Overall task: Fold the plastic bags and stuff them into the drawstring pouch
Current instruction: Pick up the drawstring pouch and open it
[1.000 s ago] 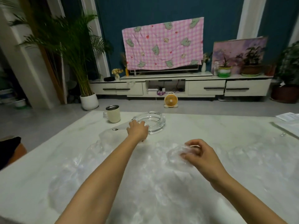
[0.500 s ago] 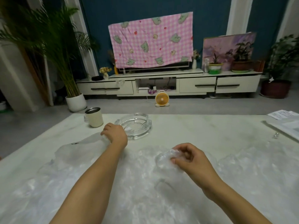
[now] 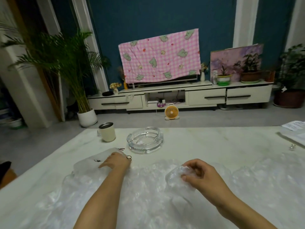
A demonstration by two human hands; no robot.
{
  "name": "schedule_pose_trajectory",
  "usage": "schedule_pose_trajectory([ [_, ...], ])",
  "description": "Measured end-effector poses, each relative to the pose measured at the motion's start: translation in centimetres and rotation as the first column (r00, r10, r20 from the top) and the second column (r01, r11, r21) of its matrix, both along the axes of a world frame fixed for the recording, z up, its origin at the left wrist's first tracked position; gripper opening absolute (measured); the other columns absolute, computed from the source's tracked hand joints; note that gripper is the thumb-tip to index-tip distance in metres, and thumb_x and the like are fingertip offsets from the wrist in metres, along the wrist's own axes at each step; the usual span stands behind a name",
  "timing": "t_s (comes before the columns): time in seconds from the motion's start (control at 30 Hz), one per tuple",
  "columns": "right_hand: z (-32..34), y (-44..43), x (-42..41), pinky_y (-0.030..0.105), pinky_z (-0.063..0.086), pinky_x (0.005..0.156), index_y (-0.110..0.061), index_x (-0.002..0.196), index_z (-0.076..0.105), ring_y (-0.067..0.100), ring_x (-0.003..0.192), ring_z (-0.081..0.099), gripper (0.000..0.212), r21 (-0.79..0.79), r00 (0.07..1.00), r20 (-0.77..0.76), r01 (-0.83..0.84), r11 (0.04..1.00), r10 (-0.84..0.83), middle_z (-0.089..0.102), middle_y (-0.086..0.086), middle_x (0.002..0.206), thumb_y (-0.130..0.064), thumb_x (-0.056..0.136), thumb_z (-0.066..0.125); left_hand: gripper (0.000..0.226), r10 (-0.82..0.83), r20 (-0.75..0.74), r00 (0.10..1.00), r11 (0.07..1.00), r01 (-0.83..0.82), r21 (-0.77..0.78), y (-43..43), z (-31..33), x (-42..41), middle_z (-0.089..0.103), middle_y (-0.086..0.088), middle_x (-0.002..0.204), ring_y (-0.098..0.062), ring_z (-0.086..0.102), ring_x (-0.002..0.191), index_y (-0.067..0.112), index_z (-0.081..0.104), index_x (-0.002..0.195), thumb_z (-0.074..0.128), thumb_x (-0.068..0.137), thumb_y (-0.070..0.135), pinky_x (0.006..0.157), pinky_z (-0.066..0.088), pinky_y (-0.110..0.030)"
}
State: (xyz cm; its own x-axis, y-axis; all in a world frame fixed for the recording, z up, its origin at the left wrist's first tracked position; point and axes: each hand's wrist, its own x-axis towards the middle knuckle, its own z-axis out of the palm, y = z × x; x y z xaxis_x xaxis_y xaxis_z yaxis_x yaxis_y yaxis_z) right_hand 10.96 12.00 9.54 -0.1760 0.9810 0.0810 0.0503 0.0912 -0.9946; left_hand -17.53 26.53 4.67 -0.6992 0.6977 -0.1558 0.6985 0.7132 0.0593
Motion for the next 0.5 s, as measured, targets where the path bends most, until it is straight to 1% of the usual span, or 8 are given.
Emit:
schedule_pose_trajectory([
  [0.03, 0.0, 0.2, -0.2, 0.012, 0.044, 0.054, -0.006, 0.091, 0.064, -0.001, 0.059, 0.056, 0.018, -0.003, 1.000, 0.007, -0.003, 1.000, 0.003, 0.064, 0.002, 0.080, 0.008, 0.080, 0.065, 0.076, -0.006, 0.016, 1.000, 1.000, 0.006, -0.010, 0.0, -0.2, -0.3, 0.044, -0.014, 0.140, -0.035, 0.041, 0.128, 0.006, 0.032, 0.141, 0.053, 0.084, 0.052, 0.103, 0.027, -0.062],
  [0.1, 0.1, 0.6, -0.7, 0.012, 0.044, 0.054, -0.006, 0.091, 0.064, -0.001, 0.059, 0.056, 0.017, -0.005, 1.000, 0.023, -0.010, 1.000, 0.011, 0.064, 0.002, 0.080, 0.007, 0.080, 0.065, 0.059, -0.045, 0.000, 0.999, 0.998, 0.045, -0.042, -0.3, -0.5, -0.7, 0.048, -0.011, 0.136, -0.032, 0.045, 0.125, 0.009, 0.042, 0.135, 0.048, 0.089, 0.045, 0.101, 0.033, -0.058],
  [0.17, 0.1, 1.1, -1.3, 0.011, 0.043, 0.054, -0.006, 0.091, 0.063, -0.003, 0.059, 0.056, 0.017, 0.002, 0.999, 0.039, -0.011, 1.000, 0.011, 0.064, 0.001, 0.080, 0.007, 0.080, 0.065, 0.041, -0.138, -0.069, 0.988, 0.990, 0.135, -0.048, 0.0, -0.8, -1.1, 0.047, -0.011, 0.136, -0.031, 0.046, 0.123, 0.011, 0.048, 0.132, 0.043, 0.094, 0.025, 0.100, 0.038, -0.055],
  [0.2, 0.2, 1.4, -1.5, 0.011, 0.043, 0.054, -0.006, 0.091, 0.063, -0.003, 0.059, 0.056, 0.017, 0.008, 0.999, 0.045, -0.006, 1.000, 0.006, 0.064, 0.001, 0.080, 0.007, 0.080, 0.065, 0.039, -0.173, -0.083, 0.981, 0.985, 0.172, -0.021, 0.3, -0.8, -1.3, 0.049, -0.011, 0.135, -0.030, 0.049, 0.122, 0.011, 0.049, 0.131, 0.043, 0.094, 0.016, 0.100, 0.040, -0.052],
  [0.3, 0.4, 2.2, -1.8, 0.011, 0.044, 0.055, -0.008, 0.091, 0.064, -0.004, 0.060, 0.057, 0.019, 0.016, 0.998, 0.055, 0.017, 1.000, -0.018, 0.065, 0.001, 0.083, 0.007, 0.080, 0.065, 0.038, -0.215, -0.053, 0.975, 0.968, 0.220, 0.120, 0.5, -0.3, -1.6, 0.054, -0.008, 0.128, -0.027, 0.055, 0.117, 0.008, 0.048, 0.129, 0.046, 0.092, 0.008, 0.095, 0.046, -0.041],
  [0.37, 0.4, 2.4, -2.0, 0.011, 0.045, 0.057, -0.010, 0.094, 0.066, -0.004, 0.064, 0.059, 0.022, 0.012, 0.998, 0.057, 0.021, 1.000, -0.022, 0.067, 0.000, 0.087, 0.007, 0.080, 0.065, 0.033, -0.187, -0.080, 0.979, 0.953, 0.201, 0.229, 0.3, 1.0, -1.8, 0.058, -0.008, 0.123, -0.026, 0.058, 0.113, 0.011, 0.055, 0.123, 0.044, 0.092, 0.005, 0.090, 0.046, -0.035],
  [0.43, 0.6, 2.4, -2.1, 0.011, 0.045, 0.059, -0.009, 0.094, 0.069, -0.001, 0.066, 0.061, 0.021, 0.011, 0.999, 0.049, 0.006, 1.000, -0.007, 0.070, 0.001, 0.085, 0.007, 0.081, 0.065, 0.029, -0.158, -0.136, 0.978, 0.918, 0.197, 0.346, -0.5, 3.1, -1.8, 0.060, -0.011, 0.119, -0.028, 0.058, 0.111, 0.010, 0.059, 0.116, 0.040, 0.095, 0.004, 0.087, 0.044, -0.032],
  [0.5, 1.1, 2.4, -2.0, 0.012, 0.046, 0.059, -0.005, 0.090, 0.071, 0.005, 0.066, 0.061, 0.014, 0.012, 1.000, 0.026, -0.004, 1.000, 0.003, 0.070, 0.003, 0.079, 0.005, 0.082, 0.064, 0.027, -0.141, -0.201, 0.969, 0.857, 0.221, 0.466, -1.6, 5.6, -1.6, 0.061, -0.014, 0.115, -0.031, 0.059, 0.106, 0.006, 0.059, 0.111, 0.039, 0.094, 0.000, 0.082, 0.044, -0.034],
])
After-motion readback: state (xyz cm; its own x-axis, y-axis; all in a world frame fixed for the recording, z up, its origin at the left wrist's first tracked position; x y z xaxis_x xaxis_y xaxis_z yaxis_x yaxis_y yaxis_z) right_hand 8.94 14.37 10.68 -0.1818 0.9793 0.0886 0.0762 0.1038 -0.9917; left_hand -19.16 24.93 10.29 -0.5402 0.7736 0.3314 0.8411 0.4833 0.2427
